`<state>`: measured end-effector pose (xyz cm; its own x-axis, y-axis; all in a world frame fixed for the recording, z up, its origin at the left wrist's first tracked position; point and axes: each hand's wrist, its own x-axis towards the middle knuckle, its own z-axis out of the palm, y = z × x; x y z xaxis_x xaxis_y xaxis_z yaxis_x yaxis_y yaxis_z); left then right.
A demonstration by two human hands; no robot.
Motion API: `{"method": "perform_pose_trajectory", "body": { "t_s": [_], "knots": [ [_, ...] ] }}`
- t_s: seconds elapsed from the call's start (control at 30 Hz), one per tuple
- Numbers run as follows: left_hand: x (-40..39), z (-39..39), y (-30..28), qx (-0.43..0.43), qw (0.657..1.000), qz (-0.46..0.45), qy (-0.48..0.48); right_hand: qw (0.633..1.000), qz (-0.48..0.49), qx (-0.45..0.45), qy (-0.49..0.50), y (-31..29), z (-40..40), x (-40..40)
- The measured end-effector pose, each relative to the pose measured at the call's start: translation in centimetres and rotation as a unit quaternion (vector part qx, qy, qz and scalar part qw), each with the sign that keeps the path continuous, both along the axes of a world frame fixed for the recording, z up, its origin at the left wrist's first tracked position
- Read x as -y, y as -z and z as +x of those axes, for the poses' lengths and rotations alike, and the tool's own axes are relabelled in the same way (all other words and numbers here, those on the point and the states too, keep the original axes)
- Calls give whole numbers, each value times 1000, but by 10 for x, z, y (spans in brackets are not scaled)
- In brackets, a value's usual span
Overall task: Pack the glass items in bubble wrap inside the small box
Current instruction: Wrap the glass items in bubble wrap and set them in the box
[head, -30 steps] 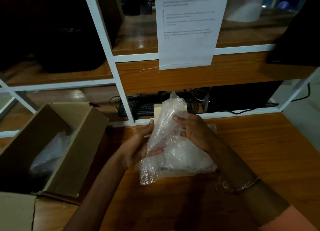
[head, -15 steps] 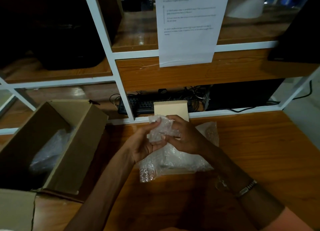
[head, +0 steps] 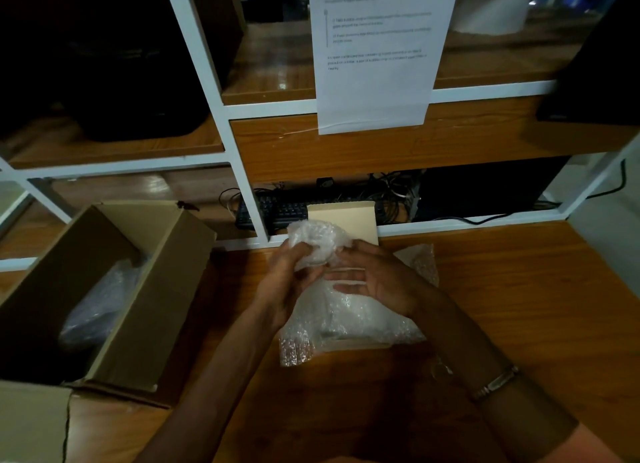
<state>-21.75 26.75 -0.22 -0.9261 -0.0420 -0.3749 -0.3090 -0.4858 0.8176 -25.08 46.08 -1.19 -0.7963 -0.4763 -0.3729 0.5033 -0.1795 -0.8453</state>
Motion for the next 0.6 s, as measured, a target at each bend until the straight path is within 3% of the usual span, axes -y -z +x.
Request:
{"method": "perform_pose_trajectory", "body": {
  "t_s": [0.1,0.3,0.4,0.47,0.6],
  "knots": [
    [-2,0,2,-20,995,-102,-4,996,0,-27,83,-10,-5,1],
    [-6,5,3,-43,992,-117,-31,986,77,-109,104,-16,-1,10],
    [-11,9,3,-41,988,-148,8,957,161,-182,157,-5,1,14],
    [-10,11,4,-40,988,-134,62,931,233,-227,163,7,-1,14],
    [-2,11,1,-14,996,-50,70,928,235,-240,160,15,-6,5]
  ]
}}
